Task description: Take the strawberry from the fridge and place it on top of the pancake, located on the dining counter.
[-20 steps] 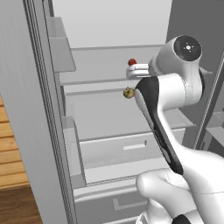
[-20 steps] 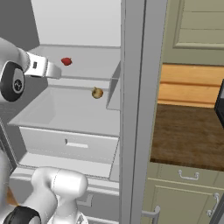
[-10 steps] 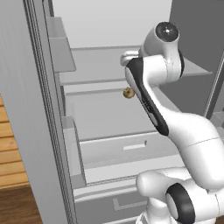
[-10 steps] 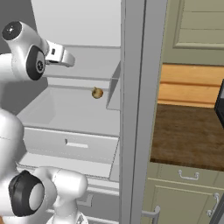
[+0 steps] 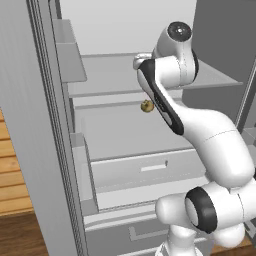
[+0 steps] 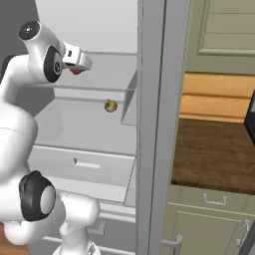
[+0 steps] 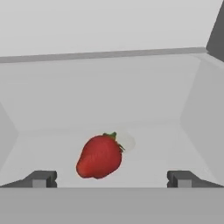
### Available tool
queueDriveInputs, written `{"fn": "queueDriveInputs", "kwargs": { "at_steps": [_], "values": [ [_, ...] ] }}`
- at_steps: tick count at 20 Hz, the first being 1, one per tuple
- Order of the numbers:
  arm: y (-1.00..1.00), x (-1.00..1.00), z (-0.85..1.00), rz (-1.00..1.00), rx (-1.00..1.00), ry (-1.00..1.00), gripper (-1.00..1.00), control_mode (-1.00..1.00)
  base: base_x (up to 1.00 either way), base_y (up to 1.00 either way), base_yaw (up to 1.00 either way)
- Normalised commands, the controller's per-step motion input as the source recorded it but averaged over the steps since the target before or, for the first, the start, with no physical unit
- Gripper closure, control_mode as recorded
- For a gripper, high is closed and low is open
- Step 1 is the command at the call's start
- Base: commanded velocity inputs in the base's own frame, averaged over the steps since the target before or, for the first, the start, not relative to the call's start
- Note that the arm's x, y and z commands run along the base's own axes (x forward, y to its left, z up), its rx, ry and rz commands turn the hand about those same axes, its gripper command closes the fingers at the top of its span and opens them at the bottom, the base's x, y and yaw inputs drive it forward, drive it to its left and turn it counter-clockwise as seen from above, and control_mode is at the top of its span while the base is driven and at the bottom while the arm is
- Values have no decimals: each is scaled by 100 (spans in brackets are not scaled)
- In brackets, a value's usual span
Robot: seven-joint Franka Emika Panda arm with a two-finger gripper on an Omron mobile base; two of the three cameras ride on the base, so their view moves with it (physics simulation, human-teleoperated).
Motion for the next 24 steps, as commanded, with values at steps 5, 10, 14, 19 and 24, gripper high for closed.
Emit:
{"fn": "queueDriveInputs", "kwargs": {
  "at_steps": [5, 10, 14, 19, 24],
  "values": [
    [6, 54, -5, 0, 0, 2, -100, -100, 0, 0, 0],
    [16, 33, -11, 0, 0, 9, -100, -100, 0, 0, 0],
    [0, -13, 0, -2, 0, 0, -100, -100, 0, 0, 0],
    [0, -26, -3, -4, 0, 0, -100, -100, 0, 0, 0],
    [0, -10, -13, -2, 0, 0, -100, -100, 0, 0, 0]
  ]
}}
